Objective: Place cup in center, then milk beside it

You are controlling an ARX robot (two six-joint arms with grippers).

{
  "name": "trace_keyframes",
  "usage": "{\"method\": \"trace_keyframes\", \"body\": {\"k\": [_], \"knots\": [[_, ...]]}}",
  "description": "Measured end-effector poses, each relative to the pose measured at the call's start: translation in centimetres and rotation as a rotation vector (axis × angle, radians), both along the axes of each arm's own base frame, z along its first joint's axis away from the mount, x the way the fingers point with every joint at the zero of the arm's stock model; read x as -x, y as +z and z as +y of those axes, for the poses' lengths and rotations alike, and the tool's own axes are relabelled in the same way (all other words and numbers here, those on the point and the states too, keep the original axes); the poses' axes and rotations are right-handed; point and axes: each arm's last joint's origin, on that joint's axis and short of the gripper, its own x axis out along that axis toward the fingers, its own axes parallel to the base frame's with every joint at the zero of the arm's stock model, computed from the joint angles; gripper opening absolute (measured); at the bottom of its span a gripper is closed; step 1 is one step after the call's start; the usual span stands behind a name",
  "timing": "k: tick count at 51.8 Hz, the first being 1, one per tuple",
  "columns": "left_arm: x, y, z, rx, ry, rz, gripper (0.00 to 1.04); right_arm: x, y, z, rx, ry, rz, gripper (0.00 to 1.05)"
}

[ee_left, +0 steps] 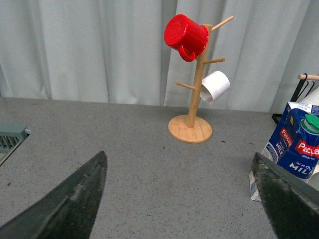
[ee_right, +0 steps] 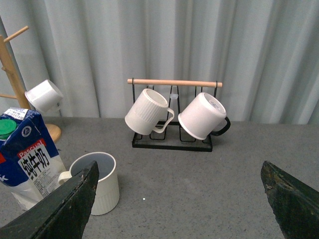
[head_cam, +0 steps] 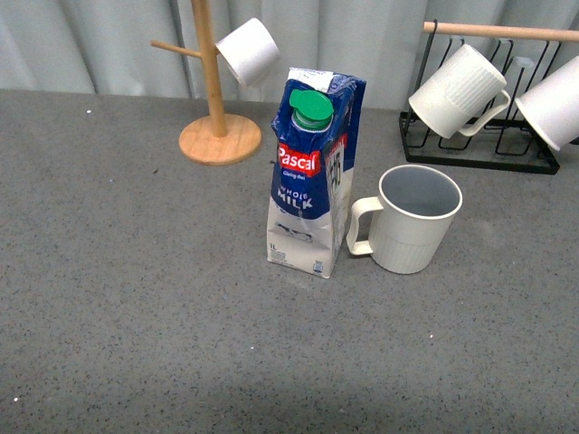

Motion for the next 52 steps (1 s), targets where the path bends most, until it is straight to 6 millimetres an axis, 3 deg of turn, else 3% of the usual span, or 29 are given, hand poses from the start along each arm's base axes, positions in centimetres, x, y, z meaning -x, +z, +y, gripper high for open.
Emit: {"method": "trace_keyframes", "body": {"k": [4, 52], "knots": [[0.0, 0.0, 0.0, -0.002, 0.0, 0.0, 1.0, 0.0, 0.0, 0.0, 0.0, 0.0, 0.0, 0.95], [0.0, 0.0, 0.0, -0.002, 0.0, 0.0, 0.98, 0.0, 0.0, 0.0, 0.0, 0.0, 0.0, 0.95]]}}
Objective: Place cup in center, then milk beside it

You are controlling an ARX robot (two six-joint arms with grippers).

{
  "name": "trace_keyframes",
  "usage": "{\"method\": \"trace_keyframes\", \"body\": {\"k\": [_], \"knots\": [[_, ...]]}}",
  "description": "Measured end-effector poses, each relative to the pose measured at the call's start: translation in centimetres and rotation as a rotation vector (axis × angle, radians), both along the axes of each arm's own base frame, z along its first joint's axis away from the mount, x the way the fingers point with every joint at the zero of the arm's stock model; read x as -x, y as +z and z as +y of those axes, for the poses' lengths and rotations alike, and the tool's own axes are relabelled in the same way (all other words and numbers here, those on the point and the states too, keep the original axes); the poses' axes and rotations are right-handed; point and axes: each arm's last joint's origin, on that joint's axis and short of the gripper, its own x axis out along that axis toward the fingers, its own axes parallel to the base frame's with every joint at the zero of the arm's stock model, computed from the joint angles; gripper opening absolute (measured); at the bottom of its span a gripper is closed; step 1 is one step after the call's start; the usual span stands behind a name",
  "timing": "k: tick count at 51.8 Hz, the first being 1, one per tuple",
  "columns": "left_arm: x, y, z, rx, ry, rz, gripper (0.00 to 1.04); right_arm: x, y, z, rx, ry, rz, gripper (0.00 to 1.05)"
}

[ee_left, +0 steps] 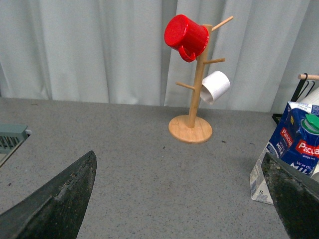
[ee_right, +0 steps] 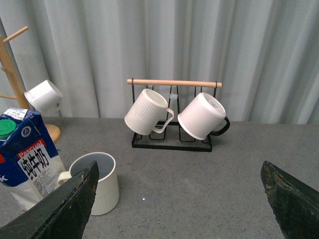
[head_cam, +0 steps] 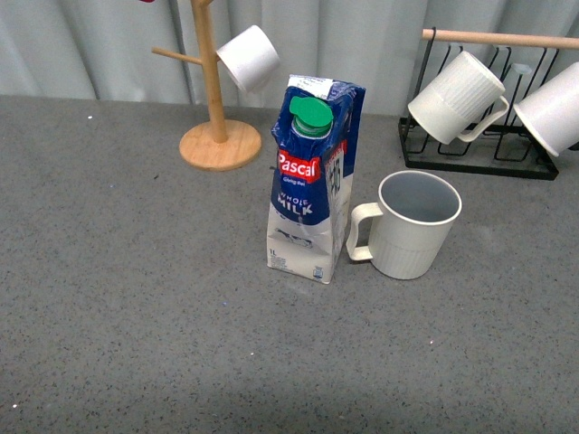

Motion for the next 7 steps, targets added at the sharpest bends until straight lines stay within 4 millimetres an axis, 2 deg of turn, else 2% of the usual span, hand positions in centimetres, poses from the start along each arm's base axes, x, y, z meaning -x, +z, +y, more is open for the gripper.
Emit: {"method": "trace_keyframes", "body": {"k": [7], "knots": [[0.0, 0.0, 0.0, 0.0, 0.0, 0.0, 0.98, 0.0, 0.0, 0.0, 0.0, 0.0, 0.0, 0.95]]}}
